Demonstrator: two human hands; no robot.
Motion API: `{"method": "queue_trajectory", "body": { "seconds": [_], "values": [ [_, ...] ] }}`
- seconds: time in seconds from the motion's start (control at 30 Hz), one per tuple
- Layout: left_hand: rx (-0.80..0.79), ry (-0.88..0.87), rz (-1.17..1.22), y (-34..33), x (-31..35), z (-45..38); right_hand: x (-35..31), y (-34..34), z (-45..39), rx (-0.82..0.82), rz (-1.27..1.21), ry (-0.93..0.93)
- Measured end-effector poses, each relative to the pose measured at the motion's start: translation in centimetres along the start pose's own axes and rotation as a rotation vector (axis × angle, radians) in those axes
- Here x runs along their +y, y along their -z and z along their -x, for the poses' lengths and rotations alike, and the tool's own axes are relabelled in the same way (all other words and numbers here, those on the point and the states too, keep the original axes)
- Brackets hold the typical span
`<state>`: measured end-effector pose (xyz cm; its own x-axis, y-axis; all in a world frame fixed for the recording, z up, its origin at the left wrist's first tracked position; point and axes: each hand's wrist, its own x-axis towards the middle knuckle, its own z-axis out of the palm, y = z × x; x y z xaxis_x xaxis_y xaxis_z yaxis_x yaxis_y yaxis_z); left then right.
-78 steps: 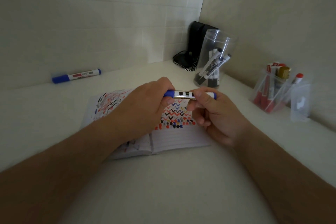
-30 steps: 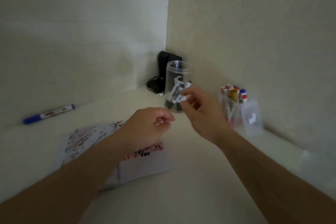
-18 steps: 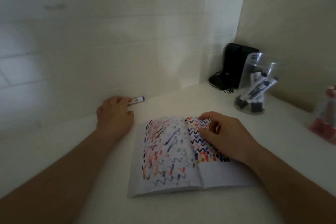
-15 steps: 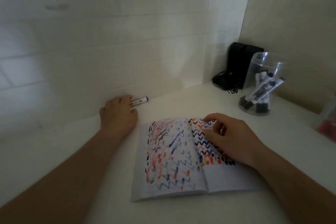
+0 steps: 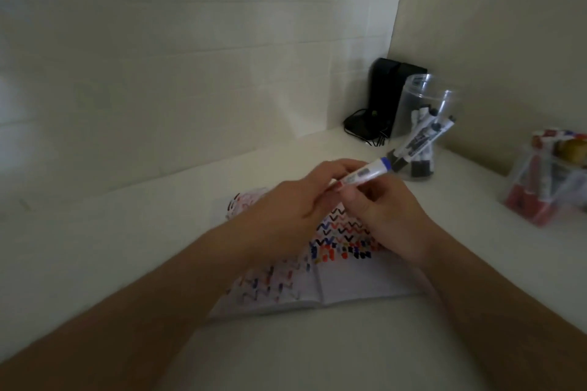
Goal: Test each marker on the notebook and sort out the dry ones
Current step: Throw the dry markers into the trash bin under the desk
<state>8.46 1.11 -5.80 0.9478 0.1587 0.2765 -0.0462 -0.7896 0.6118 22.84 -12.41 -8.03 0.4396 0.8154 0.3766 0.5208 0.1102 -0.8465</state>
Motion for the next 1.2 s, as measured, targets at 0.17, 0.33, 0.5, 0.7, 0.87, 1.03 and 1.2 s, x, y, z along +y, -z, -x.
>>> {"method": "queue_trajectory", "body": {
  "seconds": [0.17,0.33,0.5,0.7,0.87,1.03,1.2],
  "values": [
    [0.0,-0.095,0.062,-3.2,0.4,-0.5,-0.7,-0.1,1.5,0.055,-0.306,-0.111],
    [0.012,-0.056,0.182,-3.5,0.7,-0.4,-0.1,-0.4,1.1,-0.015,-0.491,-0.163],
    [0.013,-0.022,0.165,-3.9,0.4,-0.6,0.2,-0.8,1.3,-0.001,-0.545,-0.213],
    [0.034,-0.02,0.184,-4.4,0.5,-0.8,0.1,-0.4,1.5,0.015,-0.551,-0.229],
    [0.028,0.082,0.096,-5.3,0.9,-0.1,-0.4,0.7,1.3,0.116,-0.547,-0.279],
    [-0.04,0.126,-0.294,-3.9,-0.1,0.8,-1.3,6.2,0.8,0.233,-0.45,-0.355],
    [-0.177,0.058,-0.502,-4.1,-0.4,0.7,-1.0,6.5,3.6,0.034,-0.307,-0.401]
  ]
}}
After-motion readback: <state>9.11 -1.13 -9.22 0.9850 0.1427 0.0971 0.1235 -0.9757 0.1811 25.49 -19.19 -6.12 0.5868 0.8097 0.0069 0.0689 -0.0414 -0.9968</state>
